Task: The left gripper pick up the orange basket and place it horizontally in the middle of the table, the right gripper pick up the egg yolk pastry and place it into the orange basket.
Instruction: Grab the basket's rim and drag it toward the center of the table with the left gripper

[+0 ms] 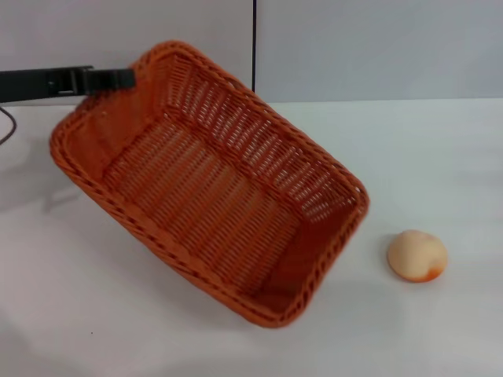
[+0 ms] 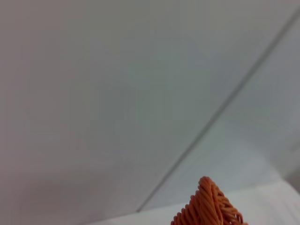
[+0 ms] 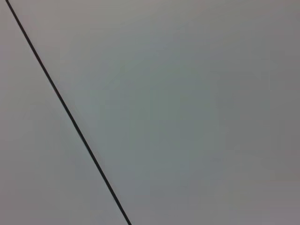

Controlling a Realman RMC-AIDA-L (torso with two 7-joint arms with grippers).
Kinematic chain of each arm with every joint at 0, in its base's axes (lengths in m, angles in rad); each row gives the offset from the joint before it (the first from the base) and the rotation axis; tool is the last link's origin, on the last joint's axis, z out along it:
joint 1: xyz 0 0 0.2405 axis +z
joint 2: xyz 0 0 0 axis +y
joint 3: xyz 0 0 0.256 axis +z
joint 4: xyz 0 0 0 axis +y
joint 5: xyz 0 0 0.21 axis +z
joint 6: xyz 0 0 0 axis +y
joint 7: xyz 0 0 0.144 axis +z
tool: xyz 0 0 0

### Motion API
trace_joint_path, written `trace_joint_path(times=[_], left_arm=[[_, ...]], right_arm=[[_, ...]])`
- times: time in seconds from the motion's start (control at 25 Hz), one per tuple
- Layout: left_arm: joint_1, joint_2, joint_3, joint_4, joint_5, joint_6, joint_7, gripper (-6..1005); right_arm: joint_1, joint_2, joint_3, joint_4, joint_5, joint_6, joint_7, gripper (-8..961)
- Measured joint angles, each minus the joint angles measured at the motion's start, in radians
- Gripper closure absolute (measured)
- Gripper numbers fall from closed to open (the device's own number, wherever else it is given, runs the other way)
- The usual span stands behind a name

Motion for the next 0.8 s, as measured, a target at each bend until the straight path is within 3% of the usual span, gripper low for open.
trace_joint_path(times=[0.12,0.36,0.56,0.8], left_arm=[[0.055,-0.002,-0.008,-0.023,-0.072,-0.062,-0.018,834],[0.103,-0.002,-0.015,-0.044,-0.136,-0.074,-0.018,837],[0.186,-0.002,-0.017,-0.081,-0.298,-0.084,-0.007,838],[0.211,-0.005,-0.017,-0.116,-0.331,-0.094,0.005,839]], right_arm=[[0.001,0.001,0.0,0.001,0.0,0.008,0.0,223],[0.002,0.002,0.0,0.002,0.0,0.014,0.0,223],[0.012,0.002,0.0,0.002,0.0,0.016,0.0,222],[0.019,0.002,0.0,0.002,0.0,0.033,-0.002,222]])
